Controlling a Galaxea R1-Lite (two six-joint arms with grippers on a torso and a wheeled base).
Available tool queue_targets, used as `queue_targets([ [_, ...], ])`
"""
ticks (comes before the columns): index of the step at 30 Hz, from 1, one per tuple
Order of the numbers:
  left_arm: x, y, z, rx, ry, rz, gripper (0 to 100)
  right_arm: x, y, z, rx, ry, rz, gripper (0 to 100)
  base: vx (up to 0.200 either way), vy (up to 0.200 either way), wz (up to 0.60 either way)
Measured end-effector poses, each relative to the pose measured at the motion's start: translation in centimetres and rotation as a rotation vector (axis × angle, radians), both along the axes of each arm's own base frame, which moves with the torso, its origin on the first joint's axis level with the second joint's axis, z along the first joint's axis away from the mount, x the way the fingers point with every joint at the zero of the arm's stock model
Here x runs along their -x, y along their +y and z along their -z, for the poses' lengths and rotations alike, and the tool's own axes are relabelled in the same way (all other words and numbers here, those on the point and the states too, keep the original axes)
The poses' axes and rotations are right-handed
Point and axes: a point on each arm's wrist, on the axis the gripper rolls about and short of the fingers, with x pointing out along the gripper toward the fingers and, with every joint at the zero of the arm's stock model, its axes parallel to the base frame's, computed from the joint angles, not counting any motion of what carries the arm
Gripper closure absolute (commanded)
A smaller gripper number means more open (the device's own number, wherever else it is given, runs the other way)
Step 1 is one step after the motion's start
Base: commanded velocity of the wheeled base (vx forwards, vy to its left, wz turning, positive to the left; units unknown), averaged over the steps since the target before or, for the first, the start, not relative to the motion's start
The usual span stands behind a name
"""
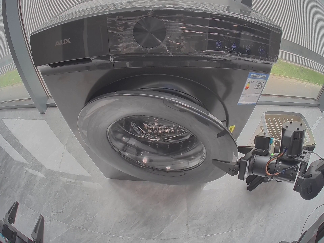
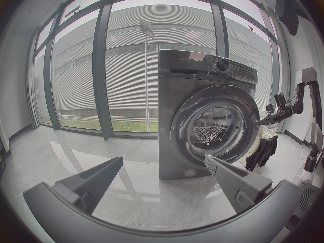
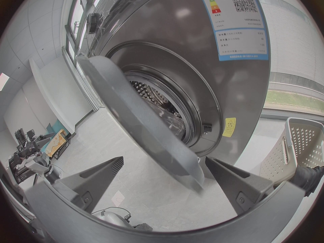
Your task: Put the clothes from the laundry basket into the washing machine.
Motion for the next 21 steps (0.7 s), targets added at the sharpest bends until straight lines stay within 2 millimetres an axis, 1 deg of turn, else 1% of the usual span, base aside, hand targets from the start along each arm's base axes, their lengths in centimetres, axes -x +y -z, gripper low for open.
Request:
queue_targets([
  [3, 0.0, 0.0, 0.0, 0.0, 0.0, 0.0, 0, -0.5, 0.2, -0.1, -0.001, -0.005, 0.003, 0, -0.2, 0.0, 0.0],
  [8, 0.0, 0.0, 0.0, 0.0, 0.0, 0.0, 0, -0.9, 0.6, 0.4, 0.006, 0.009, -0.002, 0, 0.0, 0.0, 0.0],
  [11, 0.0, 0.0, 0.0, 0.0, 0.0, 0.0, 0, -0.4, 0.9, 1.0, 0.018, 0.034, -0.018, 0, 0.0, 0.0, 0.0],
  [14, 0.0, 0.0, 0.0, 0.0, 0.0, 0.0, 0, 0.4, 1.0, 1.5, 0.029, 0.054, -0.04, 0, 0.0, 0.0, 0.0],
  [17, 0.0, 0.0, 0.0, -0.001, 0.0, 0.0, 0, 1.0, 0.9, 1.5, 0.03, 0.057, -0.05, 0, 0.0, 0.0, 0.0],
  [21, 0.0, 0.0, 0.0, -0.001, 0.0, 0.0, 0, 1.1, 0.8, 1.1, 0.023, 0.044, -0.046, 0, 0.0, 0.0, 0.0],
])
